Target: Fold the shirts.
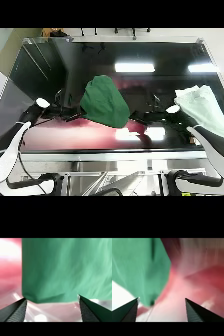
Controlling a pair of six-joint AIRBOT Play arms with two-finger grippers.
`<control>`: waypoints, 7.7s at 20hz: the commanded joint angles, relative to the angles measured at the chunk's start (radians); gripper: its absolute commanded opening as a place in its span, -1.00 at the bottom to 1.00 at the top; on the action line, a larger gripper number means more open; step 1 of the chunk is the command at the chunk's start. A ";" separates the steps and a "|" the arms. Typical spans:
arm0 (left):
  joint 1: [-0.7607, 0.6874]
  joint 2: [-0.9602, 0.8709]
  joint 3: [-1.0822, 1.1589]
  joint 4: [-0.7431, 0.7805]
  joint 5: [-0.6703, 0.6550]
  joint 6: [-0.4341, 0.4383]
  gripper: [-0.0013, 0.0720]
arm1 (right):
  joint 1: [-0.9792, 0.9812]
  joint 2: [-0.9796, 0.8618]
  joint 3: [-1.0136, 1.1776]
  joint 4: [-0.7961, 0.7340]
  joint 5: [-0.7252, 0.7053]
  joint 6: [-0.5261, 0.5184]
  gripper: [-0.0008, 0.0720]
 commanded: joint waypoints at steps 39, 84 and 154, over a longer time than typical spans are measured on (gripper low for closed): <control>-0.025 0.098 0.278 -0.079 -0.058 0.114 -0.92 | 0.047 -0.285 0.659 0.023 0.137 -0.216 -0.88; 0.000 -0.346 0.593 -0.074 -0.518 0.072 0.92 | -0.253 -0.097 0.398 -0.508 0.097 0.129 -0.91; 0.379 0.753 0.193 -0.426 -0.433 -0.104 -0.93 | -0.253 0.270 0.954 0.202 0.547 0.107 -0.91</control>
